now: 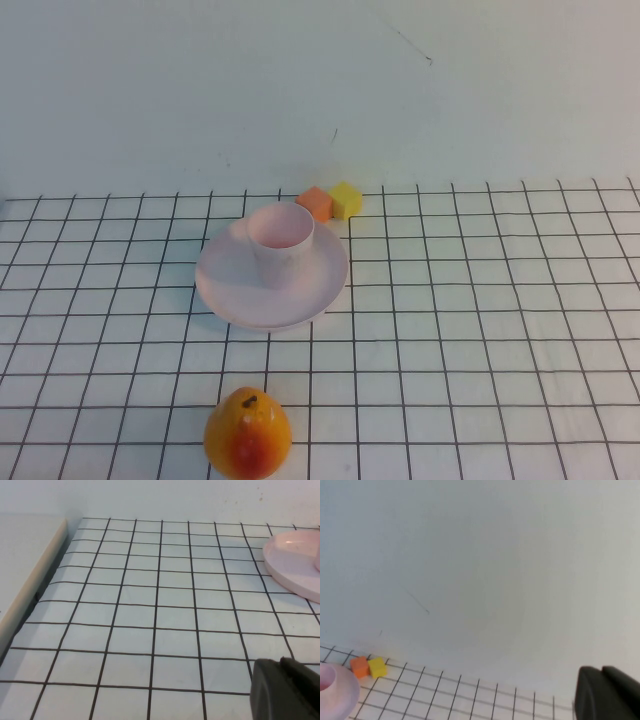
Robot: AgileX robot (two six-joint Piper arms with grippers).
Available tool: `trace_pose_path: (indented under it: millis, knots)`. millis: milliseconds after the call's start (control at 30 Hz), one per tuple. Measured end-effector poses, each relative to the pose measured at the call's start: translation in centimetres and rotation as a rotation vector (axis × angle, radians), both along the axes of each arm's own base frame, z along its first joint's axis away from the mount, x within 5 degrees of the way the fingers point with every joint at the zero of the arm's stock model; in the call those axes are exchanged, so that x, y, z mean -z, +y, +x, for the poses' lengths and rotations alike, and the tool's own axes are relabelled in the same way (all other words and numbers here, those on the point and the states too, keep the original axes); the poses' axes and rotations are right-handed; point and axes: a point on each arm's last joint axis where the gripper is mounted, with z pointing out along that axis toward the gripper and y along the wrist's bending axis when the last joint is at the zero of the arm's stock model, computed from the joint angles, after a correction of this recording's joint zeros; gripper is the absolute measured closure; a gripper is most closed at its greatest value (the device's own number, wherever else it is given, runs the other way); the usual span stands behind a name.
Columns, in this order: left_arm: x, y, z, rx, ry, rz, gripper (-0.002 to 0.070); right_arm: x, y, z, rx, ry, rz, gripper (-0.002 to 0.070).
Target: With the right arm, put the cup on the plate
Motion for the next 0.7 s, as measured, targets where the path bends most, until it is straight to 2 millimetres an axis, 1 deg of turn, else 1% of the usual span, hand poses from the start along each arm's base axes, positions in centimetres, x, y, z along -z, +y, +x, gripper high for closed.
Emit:
trace_pose_path:
  millis: [67, 167, 300, 433, 533, 633, 700]
  knots:
    - [0.0, 0.0, 0.0, 0.0, 0.0, 0.0, 0.0678, 2.7, -0.7, -1.0, 0.054, 0.042, 0.072, 0.0675]
    - [0.0, 0.0, 0.0, 0.0, 0.0, 0.0, 0.0678, 7.8, -1.5, -1.6, 0.136, 0.089, 0.115, 0.0675]
    - [0.0, 0.0, 0.0, 0.0, 0.0, 0.0, 0.0678, 15.8, -2.2, -1.5, 0.204, 0.082, 0.072, 0.0676]
    - [0.0, 0.0, 0.0, 0.0, 0.0, 0.0, 0.0678, 23.7, -2.6, -2.1, 0.204, 0.013, 0.0, 0.0676]
    - [0.0, 0.0, 0.0, 0.0, 0.0, 0.0, 0.0678, 28.5, -2.7, -2.7, 0.194, -0.023, -0.027, 0.0676]
    - [0.0, 0.0, 0.0, 0.0, 0.0, 0.0, 0.0678, 31.9, -2.7, -3.6, 0.185, -0.065, -0.033, 0.0676]
    - [0.0, 0.0, 0.0, 0.0, 0.0, 0.0, 0.0678, 33.5, -2.7, -4.1, 0.186, -0.088, -0.029, 0.0676]
